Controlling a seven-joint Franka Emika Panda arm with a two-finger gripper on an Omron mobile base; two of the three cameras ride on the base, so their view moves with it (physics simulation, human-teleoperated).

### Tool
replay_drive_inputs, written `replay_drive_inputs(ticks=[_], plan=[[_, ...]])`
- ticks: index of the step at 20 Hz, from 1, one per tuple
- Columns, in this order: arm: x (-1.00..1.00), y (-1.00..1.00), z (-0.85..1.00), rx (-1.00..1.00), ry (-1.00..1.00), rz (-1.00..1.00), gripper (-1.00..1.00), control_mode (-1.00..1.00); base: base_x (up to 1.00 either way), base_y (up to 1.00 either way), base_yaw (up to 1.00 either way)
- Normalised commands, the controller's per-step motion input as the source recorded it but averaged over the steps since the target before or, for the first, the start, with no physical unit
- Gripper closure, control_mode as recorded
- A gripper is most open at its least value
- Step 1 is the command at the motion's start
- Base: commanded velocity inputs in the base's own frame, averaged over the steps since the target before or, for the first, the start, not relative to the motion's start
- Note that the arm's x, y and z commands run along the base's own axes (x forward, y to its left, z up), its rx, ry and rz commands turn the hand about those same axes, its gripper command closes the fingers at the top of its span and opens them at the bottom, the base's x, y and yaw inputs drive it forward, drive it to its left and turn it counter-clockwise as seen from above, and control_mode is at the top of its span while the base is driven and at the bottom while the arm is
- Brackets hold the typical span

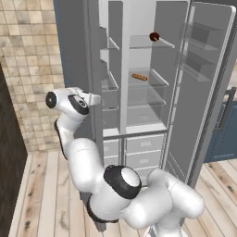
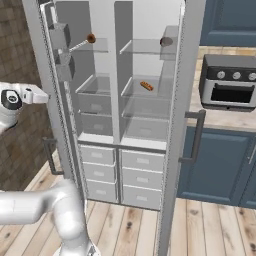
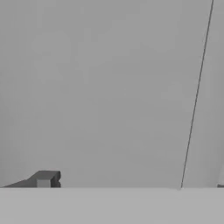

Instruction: Pick up the frozen steak from the freezer, place it on any shelf in the fridge, and close the fridge and freezer doors when done.

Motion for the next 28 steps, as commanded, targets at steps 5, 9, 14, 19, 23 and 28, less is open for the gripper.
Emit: replay_drive_inputs(ticks=[5,9,14,19,23,28], plan=[[0.68,-0.86,0.0,0.0,-0.03,0.21,-1.0,-1.0,0.0,0.0,0.0],[0.66,-0.99,0.0,0.0,-0.03,0.17,-1.0,-1.0,0.0,0.0,0.0],[0.6,-0.63,0.0,0.0,0.0,0.05,-1.0,-1.0,0.0,0.0,0.0],[0.56,-0.19,0.01,0.0,0.02,0.0,-1.0,-1.0,0.0,0.0,0.0],[0.72,-0.03,0.0,0.0,0.03,0.0,-1.0,-1.0,0.0,0.0,0.0],[0.69,0.0,0.0,0.0,0.0,0.0,-1.0,-1.0,0.0,0.0,0.0]])
